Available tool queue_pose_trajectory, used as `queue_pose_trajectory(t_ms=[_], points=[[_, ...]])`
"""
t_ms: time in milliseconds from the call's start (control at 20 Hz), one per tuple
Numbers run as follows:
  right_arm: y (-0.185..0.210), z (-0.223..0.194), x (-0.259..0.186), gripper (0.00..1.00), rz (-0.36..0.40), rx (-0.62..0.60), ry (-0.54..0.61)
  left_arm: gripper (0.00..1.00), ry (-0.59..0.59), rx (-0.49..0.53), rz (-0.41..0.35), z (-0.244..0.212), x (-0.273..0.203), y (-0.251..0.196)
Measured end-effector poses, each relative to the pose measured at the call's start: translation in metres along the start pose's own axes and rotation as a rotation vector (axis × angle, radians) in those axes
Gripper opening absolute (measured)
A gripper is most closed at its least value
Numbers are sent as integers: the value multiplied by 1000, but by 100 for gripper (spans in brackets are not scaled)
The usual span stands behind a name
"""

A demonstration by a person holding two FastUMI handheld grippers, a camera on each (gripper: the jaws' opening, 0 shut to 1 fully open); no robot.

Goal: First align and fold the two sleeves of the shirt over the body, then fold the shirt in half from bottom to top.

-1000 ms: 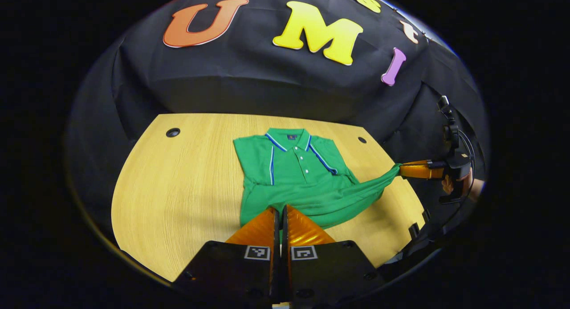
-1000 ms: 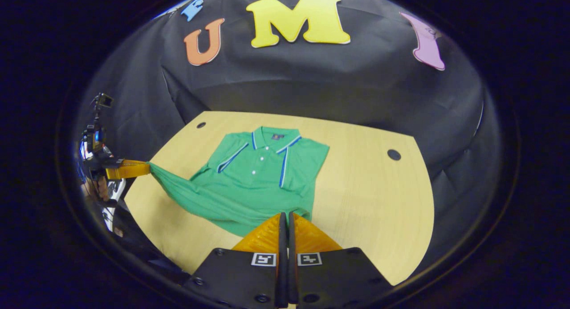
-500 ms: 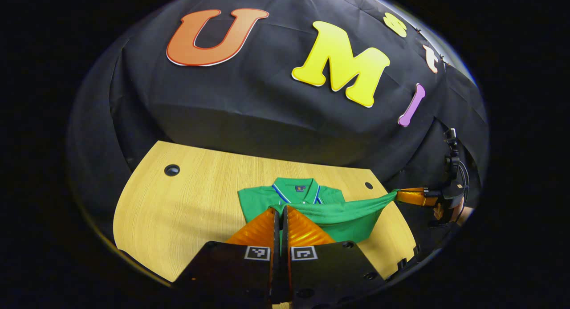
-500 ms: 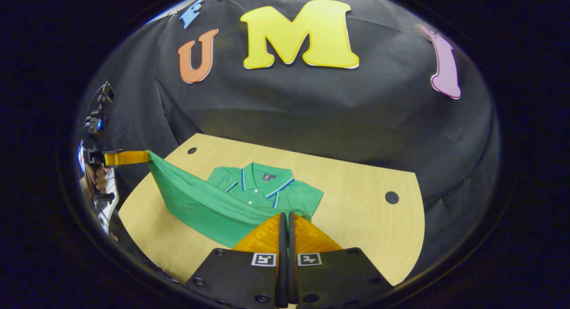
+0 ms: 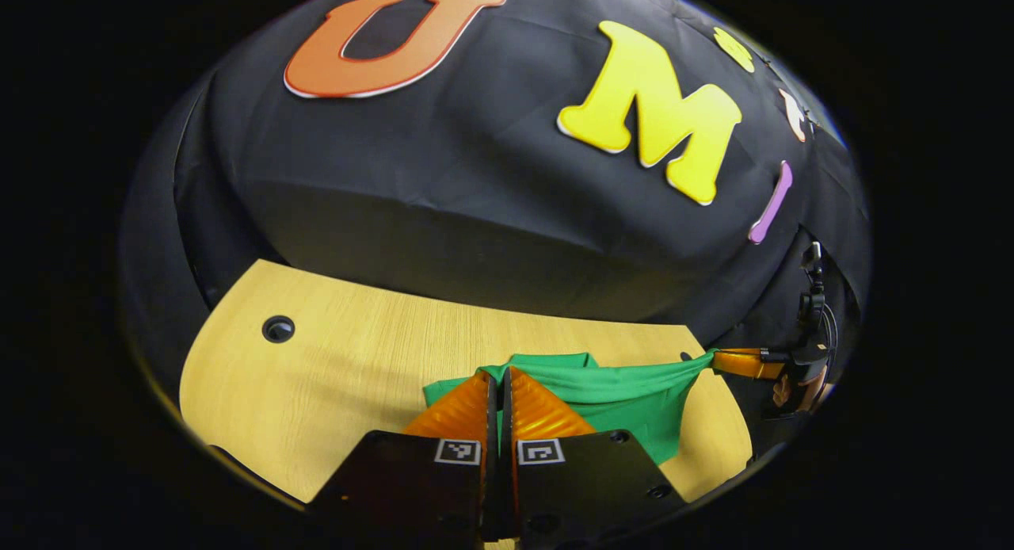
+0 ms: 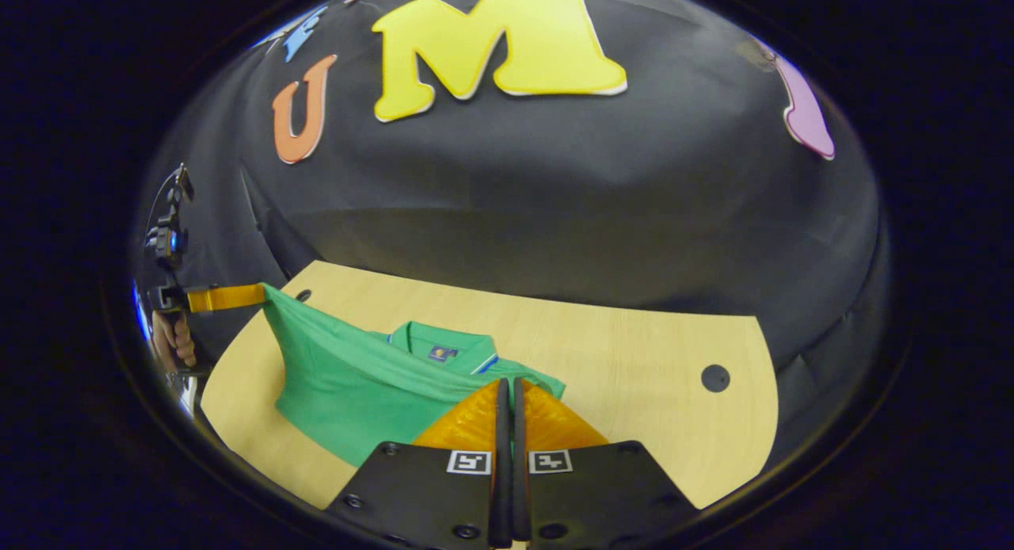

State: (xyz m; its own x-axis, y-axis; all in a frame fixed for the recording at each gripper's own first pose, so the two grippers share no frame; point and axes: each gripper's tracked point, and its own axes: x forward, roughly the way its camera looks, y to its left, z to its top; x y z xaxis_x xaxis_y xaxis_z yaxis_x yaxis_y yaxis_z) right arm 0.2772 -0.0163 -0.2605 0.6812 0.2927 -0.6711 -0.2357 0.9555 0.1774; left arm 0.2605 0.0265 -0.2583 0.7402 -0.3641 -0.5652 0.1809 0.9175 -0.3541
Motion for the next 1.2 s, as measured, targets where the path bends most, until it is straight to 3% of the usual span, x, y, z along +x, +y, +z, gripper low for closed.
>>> queue_pose_trajectory(t_ms=[50,300,400,500,550,600,650,750,950,1200], points=[[-4,0,14,0,-4,7,-2,0,3,-11,5,-5,12,5],[-13,-18,77,0,-54,-20,1,4,65,-15,90,-41,68,36],[-18,-26,93,11,-94,-26,11,8,83,9,155,-53,82,51],[-21,-27,96,14,-122,-10,8,14,95,11,210,-61,87,60],[-18,-23,94,34,-119,8,-6,41,102,4,223,-63,85,58],[-17,-20,90,53,-127,22,-23,34,94,-5,252,-63,82,60],[-18,-17,83,72,-142,23,-37,56,90,-17,262,-61,79,59],[-21,-14,63,91,-191,2,-60,99,59,-21,280,-50,64,54],[-4,7,5,92,-222,-7,-122,100,-48,18,256,-3,16,23],[35,53,-105,90,-223,36,-305,99,-262,121,229,68,-88,-39]])
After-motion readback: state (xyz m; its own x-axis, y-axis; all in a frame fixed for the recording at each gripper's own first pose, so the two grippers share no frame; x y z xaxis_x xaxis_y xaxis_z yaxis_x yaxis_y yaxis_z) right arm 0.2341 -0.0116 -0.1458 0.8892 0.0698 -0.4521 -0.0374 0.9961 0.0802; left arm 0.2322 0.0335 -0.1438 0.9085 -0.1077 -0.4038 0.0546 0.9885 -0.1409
